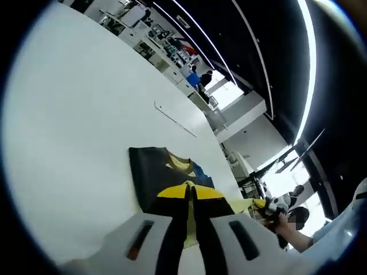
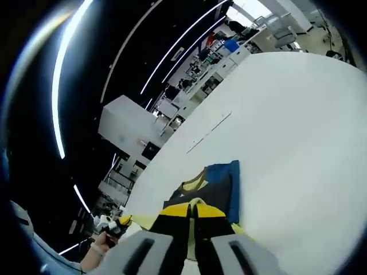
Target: Fold the garment on the visible template until the final outline fits inside the template.
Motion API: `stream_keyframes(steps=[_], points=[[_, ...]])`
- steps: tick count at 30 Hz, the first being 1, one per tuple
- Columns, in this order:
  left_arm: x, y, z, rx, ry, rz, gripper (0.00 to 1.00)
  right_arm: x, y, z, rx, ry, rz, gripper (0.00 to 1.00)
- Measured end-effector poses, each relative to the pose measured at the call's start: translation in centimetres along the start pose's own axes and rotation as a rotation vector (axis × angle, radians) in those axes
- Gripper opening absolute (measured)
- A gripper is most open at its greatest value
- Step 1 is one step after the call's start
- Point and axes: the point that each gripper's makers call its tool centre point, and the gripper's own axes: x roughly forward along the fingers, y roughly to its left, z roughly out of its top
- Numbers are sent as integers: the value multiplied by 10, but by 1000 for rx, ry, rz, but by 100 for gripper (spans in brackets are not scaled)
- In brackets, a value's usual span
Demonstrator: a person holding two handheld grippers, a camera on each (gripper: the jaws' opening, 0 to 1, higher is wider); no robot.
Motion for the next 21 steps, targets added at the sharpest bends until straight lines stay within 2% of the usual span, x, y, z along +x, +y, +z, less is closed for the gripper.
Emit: stream_keyframes(steps=[6, 10, 17, 21], points=[[23, 3, 26, -12, -33, -7, 0, 32, -5, 33, -14, -41, -7, 0], [40, 16, 36, -31, -31, 13, 0, 61, -9, 47, -40, -39, -13, 0], [54, 35, 41, -37, -22, 38, 0, 90, -25, 52, -63, -17, -33, 0], [60, 53, 33, -38, 3, 78, 0, 98, -46, 47, -55, 1, -69, 0]])
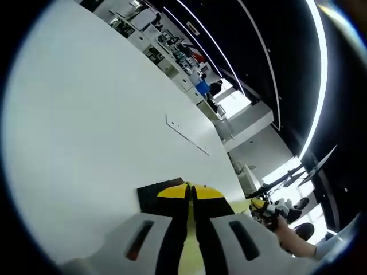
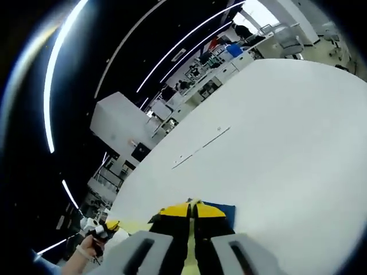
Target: Fold the garment on the visible template until the final outline fits inside the template.
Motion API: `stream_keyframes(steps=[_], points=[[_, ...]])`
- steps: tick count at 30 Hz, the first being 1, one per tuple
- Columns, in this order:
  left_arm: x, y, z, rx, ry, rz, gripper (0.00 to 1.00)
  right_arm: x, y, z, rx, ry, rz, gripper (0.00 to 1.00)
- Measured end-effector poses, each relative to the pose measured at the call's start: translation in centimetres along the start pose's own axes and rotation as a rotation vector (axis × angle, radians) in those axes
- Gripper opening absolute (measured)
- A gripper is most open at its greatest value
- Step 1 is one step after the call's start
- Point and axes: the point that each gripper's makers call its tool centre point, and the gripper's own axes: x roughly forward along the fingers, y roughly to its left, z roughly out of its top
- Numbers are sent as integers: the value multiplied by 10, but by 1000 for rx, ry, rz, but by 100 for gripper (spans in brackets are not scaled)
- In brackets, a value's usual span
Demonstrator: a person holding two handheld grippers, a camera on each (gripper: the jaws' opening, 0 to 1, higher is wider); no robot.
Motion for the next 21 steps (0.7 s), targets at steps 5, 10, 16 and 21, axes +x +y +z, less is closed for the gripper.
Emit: stream_keyframes(steps=[5, 10, 16, 21], points=[[8, 19, -8, -10, 10, 38, 0, 7, -25, -15, 21, 35, -52, 0], [13, 40, -27, 45, 88, 105, 0, 11, -46, -37, 36, 87, -98, 0], [16, 49, -32, 43, 101, 123, 0, 14, -53, -43, 46, 96, -112, 0], [19, 56, -33, 64, 113, 139, 0, 17, -54, -42, 36, 94, -119, 0]])
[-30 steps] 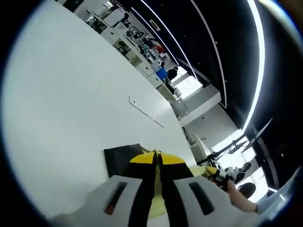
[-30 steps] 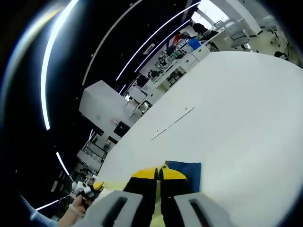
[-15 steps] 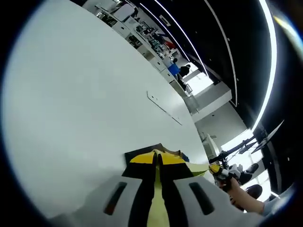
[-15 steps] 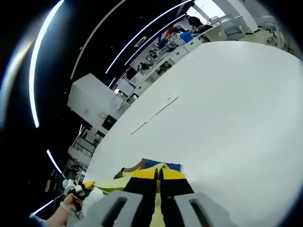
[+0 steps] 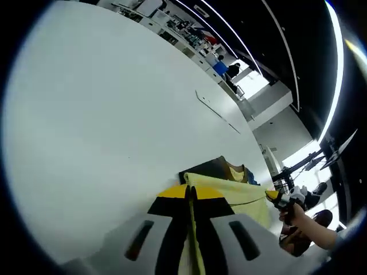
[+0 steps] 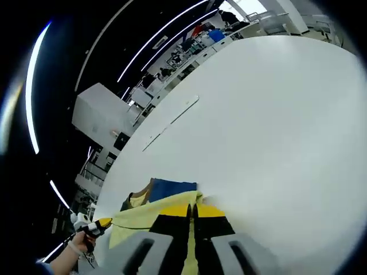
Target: Fold the garment on the visible template until the final outline fits inside the template.
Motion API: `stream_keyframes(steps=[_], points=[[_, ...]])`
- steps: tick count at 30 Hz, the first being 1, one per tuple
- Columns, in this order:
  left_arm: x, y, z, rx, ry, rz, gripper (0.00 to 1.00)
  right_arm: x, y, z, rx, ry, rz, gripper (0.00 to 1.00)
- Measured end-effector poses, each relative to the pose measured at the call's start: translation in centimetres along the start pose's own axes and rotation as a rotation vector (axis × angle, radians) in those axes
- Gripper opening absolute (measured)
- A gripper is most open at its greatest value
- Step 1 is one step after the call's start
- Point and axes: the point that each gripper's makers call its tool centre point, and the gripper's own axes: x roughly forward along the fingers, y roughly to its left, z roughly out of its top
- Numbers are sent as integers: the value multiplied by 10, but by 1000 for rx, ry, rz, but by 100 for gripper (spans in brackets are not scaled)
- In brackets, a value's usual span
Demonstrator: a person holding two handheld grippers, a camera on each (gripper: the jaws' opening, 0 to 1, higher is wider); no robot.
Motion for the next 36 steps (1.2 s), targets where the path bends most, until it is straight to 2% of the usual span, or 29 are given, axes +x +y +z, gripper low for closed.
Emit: stream_keyframes(steps=[6, 14, 16, 18, 19, 21, 24, 25, 26, 27, 30, 31, 32, 34, 36], points=[[4, 10, -6, 61, 29, 32, 0, 4, -5, -4, -20, 17, -20, 0], [4, 12, -5, 92, 22, 29, 0, 5, -8, -6, -30, 25, -31, 0], [4, 11, -5, 121, 30, 30, 0, 5, -7, -6, -32, 27, -31, 0], [3, 7, -2, 224, 27, 9, 1, 4, -1, -5, -94, 22, 0, 0], [1, 5, 0, 274, 18, -1, 2, 3, -1, -7, -106, 28, -5, 0], [-2, 2, 3, 310, 11, -2, 11, 0, 3, -4, -138, 14, 15, 2], [-7, -2, 9, 414, -6, 2, 31, -4, 8, -2, -169, 6, 26, 15], [-8, -4, 10, 441, 2, -2, 35, -6, 9, 0, -227, 5, 28, 19], [-10, -4, 10, 471, 12, 3, 35, -8, 10, 1, -265, 5, 26, 23], [-11, -3, 11, 511, 22, 11, 35, -10, 13, 3, -341, 1, 32, 27], [-17, -8, 15, 705, 58, 29, 38, -16, 16, 2, -492, 39, 23, 38], [-18, -8, 14, 751, 83, 37, 40, -17, 19, 1, -582, 55, 29, 41], [-20, -9, 14, 838, 114, 48, 40, -19, 19, 2, -652, 63, 23, 43], [-21, -12, 15, 962, 139, 54, 39, -22, 21, 1, -790, 87, 17, 44], [-22, -12, 17, 1040, 160, 77, 38, -24, 23, 1, -894, 115, 11, 42]])
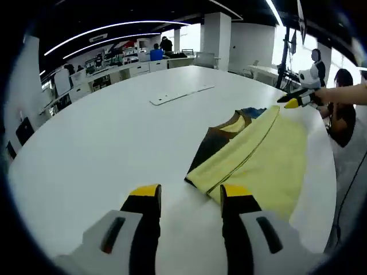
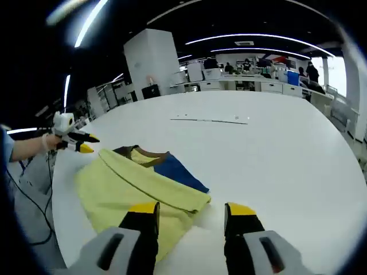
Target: Fold the garment on the visible template until the final outline fits inside the template.
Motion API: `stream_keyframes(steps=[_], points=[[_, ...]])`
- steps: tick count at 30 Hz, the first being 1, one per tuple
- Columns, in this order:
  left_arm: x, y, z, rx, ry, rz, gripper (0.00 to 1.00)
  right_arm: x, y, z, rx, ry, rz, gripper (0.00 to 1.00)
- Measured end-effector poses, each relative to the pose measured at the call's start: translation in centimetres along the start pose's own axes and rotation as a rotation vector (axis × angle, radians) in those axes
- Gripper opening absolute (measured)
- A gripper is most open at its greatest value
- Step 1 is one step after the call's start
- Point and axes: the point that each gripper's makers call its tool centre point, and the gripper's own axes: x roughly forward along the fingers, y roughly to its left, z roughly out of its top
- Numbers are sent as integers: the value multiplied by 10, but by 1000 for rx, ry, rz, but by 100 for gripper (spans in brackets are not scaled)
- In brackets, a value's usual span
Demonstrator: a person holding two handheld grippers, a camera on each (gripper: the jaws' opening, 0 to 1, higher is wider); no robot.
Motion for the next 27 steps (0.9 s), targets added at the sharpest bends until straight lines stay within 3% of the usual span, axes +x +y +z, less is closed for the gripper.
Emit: stream_keyframes(steps=[3, 6, 13, 17, 21, 27], points=[[1, -5, 5, 144, 13, -16, 39, -1, 2, 2, -163, 29, 9, 40], [4, -6, 2, 269, 60, -20, 39, 0, 0, -2, -373, 97, 0, 30], [14, -7, -3, 569, 121, -5, 32, 8, -9, -8, -733, 187, -22, 22], [19, -7, -3, 667, 132, 20, 29, 15, -16, -14, -808, 217, -29, 20], [27, -13, -13, 773, 183, -7, 28, 21, -18, -22, -862, 244, -21, 20], [32, -17, -6, 798, 169, 28, 28, 23, -17, -19, -876, 233, -33, 19]])
